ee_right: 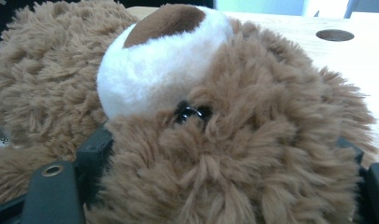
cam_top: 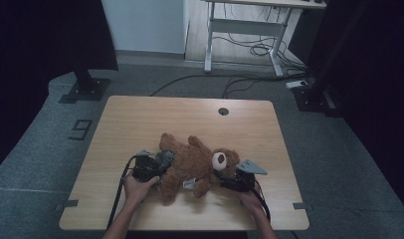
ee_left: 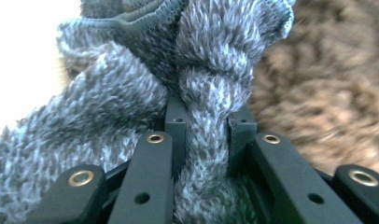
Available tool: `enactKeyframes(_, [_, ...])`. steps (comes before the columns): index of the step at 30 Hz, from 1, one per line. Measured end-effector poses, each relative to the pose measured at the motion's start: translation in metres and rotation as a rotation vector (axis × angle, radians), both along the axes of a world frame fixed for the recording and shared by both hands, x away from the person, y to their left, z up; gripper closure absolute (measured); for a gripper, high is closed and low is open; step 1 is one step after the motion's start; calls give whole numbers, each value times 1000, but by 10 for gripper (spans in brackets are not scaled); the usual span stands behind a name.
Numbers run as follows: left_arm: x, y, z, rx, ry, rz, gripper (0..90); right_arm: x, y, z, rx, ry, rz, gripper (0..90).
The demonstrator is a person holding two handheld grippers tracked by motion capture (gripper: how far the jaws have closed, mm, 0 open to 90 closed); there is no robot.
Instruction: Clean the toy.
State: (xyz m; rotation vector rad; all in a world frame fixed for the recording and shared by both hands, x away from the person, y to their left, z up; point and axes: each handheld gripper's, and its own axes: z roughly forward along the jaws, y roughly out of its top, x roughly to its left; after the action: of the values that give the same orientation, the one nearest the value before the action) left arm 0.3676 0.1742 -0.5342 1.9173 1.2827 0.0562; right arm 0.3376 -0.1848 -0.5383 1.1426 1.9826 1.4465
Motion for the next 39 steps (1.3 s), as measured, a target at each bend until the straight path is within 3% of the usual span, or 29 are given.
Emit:
enactKeyframes(2, [-3,2,7,-17,-38,13,754,0,0,0,0,1,1,212])
enactKeyframes(6, [-11,-4,38,-52,-188,0,756,1,-1,0,-3,1,4,214])
enactKeyframes(8, [-12,-14,53,-47,-231,-27,754,1,-1,1,-5,1,6,216])
enactKeyframes(10, [-7,-26,61,-23,-244,-54,751,1,-1,1,-6,2,9,218])
enactKeyframes(13, [5,-37,56,-14,-209,-43,750,1,-1,0,-4,4,8,223])
enactKeyframes(17, [18,-30,41,-102,-101,-11,752,2,-1,0,4,10,6,229])
enactKeyframes(19, [20,-23,35,-124,-52,-5,753,2,-1,0,3,7,9,232])
enactKeyframes(22, [20,-22,28,-30,-27,3,758,2,-1,0,-2,6,12,233])
enactKeyframes(24, [19,-20,24,-62,-16,10,758,1,0,0,-3,4,12,233])
enactKeyframes(25, [18,-20,23,-59,-23,7,758,1,0,0,-4,4,13,233])
enactKeyframes(29, [8,-23,21,29,-57,-7,761,0,1,0,-6,2,10,232])
enactKeyframes(31, [5,-23,16,52,-54,-9,761,0,1,0,-8,1,8,232])
enactKeyframes(35, [-1,-18,5,110,-11,-31,760,-1,1,0,-9,1,4,232])
enactKeyframes(39, [-8,-11,0,85,-17,-43,758,-1,0,0,-6,3,2,232])
